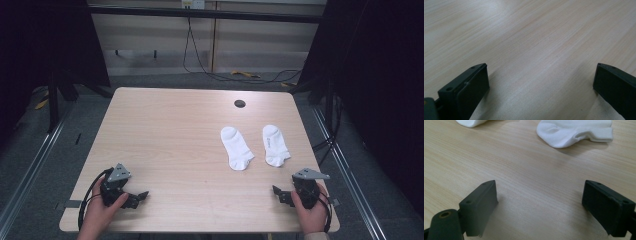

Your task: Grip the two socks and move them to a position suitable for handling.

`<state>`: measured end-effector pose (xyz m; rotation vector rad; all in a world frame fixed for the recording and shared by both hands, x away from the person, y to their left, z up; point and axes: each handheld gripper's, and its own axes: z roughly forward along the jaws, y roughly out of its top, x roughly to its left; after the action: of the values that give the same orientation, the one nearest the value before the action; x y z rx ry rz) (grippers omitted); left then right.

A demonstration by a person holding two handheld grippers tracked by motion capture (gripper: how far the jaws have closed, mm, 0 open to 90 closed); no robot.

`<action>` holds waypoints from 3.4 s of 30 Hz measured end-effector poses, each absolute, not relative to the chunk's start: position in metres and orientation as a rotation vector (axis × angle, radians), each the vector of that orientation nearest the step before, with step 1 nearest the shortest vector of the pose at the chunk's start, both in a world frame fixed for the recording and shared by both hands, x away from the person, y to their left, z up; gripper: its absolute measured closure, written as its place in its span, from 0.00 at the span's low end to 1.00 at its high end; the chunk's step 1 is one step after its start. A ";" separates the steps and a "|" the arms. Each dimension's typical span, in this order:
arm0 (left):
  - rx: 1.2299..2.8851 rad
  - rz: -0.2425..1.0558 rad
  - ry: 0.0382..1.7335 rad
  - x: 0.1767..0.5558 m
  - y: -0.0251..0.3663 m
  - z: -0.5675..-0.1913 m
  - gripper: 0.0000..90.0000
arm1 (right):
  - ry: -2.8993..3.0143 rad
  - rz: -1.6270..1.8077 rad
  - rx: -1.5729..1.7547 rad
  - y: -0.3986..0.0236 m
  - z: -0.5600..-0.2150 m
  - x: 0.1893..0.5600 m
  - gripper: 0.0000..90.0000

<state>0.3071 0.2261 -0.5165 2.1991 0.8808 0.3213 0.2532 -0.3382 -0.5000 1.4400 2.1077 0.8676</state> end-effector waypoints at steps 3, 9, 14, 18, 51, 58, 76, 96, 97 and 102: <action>2.198 0.319 0.884 0.307 0.226 -0.516 0.00 | 2.104 0.864 1.442 -0.338 -0.500 0.254 0.14; 2.205 0.321 0.877 0.307 0.226 -0.516 0.00 | 2.100 0.862 1.445 -0.338 -0.500 0.254 0.14; 2.206 0.321 0.878 0.307 0.226 -0.516 0.00 | 2.089 0.858 1.458 -0.337 -0.500 0.254 0.14; 2.205 0.323 0.877 0.306 0.226 -0.516 0.00 | 2.060 0.840 1.492 -0.334 -0.499 0.254 0.17; 2.210 0.315 0.873 0.306 0.226 -0.516 0.00 | 1.851 0.689 1.719 -0.324 -0.482 0.403 0.38; 2.208 0.309 0.876 0.305 0.226 -0.516 0.00 | 1.861 0.695 1.708 -0.328 -0.492 0.401 0.63; 2.206 0.311 0.867 0.305 0.227 -0.516 0.00 | 1.929 0.882 1.592 -0.333 -0.462 0.380 0.94; 2.208 0.311 0.866 0.304 0.227 -0.516 0.00 | 2.323 1.130 1.135 -0.230 -0.415 0.308 0.93; 2.208 0.310 0.865 0.304 0.227 -0.516 0.00 | 2.364 1.159 1.082 -0.214 -0.415 0.302 0.93; 2.208 0.310 0.865 0.304 0.227 -0.516 0.00 | 2.479 1.211 0.954 -0.174 -0.422 0.294 0.93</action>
<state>0.3043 0.2274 -0.5160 2.2080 0.8651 0.3101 0.2936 -0.1740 -0.4221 0.9541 2.4791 1.2113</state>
